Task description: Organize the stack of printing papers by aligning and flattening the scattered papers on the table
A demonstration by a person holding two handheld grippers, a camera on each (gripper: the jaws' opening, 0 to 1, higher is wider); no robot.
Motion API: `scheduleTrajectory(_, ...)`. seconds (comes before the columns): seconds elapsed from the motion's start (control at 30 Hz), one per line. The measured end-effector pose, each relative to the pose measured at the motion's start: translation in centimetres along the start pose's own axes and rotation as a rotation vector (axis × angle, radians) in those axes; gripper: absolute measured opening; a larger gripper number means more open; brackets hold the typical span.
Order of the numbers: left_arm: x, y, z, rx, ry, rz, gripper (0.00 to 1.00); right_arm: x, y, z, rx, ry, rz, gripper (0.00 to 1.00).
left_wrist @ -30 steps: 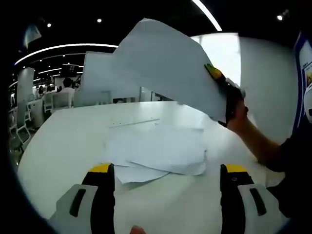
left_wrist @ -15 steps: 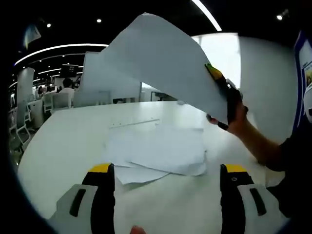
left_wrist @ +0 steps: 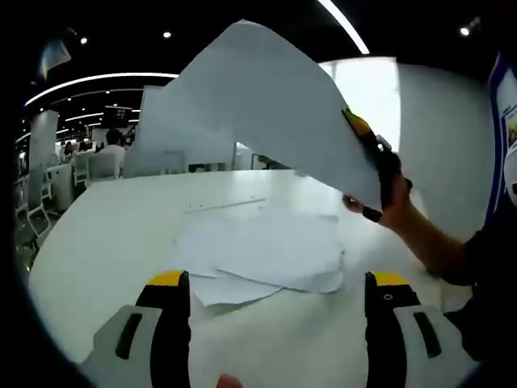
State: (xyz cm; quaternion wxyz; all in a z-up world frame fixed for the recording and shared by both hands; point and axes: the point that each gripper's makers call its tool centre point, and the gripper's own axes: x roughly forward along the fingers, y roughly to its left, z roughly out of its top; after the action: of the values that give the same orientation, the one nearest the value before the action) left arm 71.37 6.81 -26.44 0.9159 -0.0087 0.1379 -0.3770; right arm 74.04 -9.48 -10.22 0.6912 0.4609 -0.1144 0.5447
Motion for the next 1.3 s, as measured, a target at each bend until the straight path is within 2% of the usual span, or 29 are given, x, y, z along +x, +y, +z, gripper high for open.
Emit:
scheduleTrajectory(1.03, 0.2, 0.5, 0.6, -0.017, -0.029, 0.021, 0.91, -0.3, 1.4, -0.6, 0.057, 0.039, 0.05, 0.0)
scheduleTrajectory(1.3, 0.3, 0.6, 1.0, -0.024, -0.044, 0.026, 0.91, -0.8, 1.6, 0.5, 0.141, -0.004, 0.078, 0.0)
